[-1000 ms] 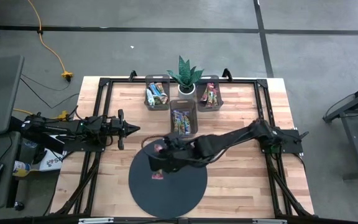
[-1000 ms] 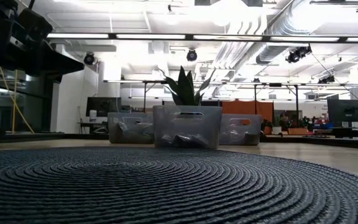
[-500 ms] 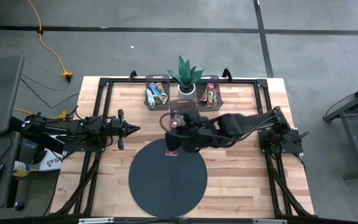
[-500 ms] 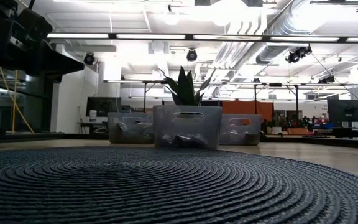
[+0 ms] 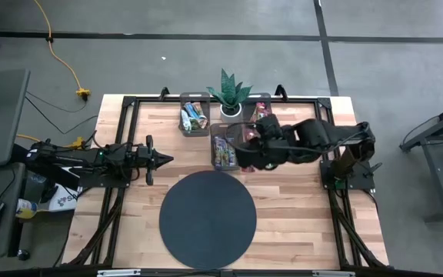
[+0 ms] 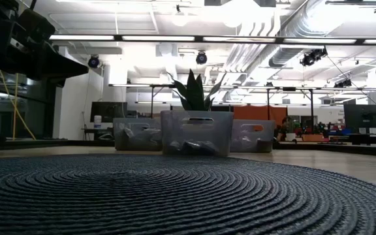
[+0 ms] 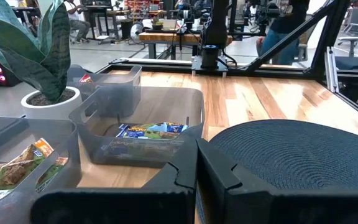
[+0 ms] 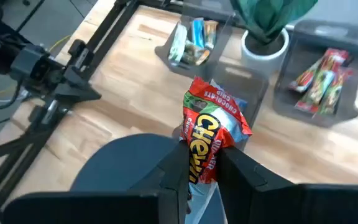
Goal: Pick and place Granola Bars by type
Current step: Put the red granola bar into the right black bin
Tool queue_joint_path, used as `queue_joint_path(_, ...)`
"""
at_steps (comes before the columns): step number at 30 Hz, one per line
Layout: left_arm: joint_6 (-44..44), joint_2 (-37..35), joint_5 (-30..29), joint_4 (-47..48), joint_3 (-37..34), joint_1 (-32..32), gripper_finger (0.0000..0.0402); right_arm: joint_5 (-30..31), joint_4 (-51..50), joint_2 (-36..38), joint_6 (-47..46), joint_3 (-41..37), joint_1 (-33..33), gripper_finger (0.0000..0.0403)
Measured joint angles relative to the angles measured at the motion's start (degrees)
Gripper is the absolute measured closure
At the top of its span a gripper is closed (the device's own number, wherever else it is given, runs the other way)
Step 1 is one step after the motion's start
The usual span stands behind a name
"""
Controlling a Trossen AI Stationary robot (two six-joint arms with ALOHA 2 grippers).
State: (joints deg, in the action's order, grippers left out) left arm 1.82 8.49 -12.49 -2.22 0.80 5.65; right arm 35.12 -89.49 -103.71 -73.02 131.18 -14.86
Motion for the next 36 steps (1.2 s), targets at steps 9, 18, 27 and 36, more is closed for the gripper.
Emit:
queue_joint_path(9,0.0,0.01,0.0,-0.02,-0.01,-0.01,0.04,-0.12,-0.73,0.19,7.29,-2.98,7.39,0.0363)
queue_joint_path(18,-0.01,0.02,0.0,0.0,-0.01,0.0,0.04,-0.94,-0.49,0.16,12.68,-12.41,18.04,0.0367)
queue_joint_path(27,-0.01,0.01,0.0,-0.01,-0.02,-0.01,0.04,-2.13,-0.13,0.12,17.54,-26.56,29.38,0.0365)
queue_joint_path(36,0.0,0.02,0.0,-0.02,-0.02,-0.02,0.04,-0.44,7.95,0.1,29.23,-35.49,38.69,0.0367)
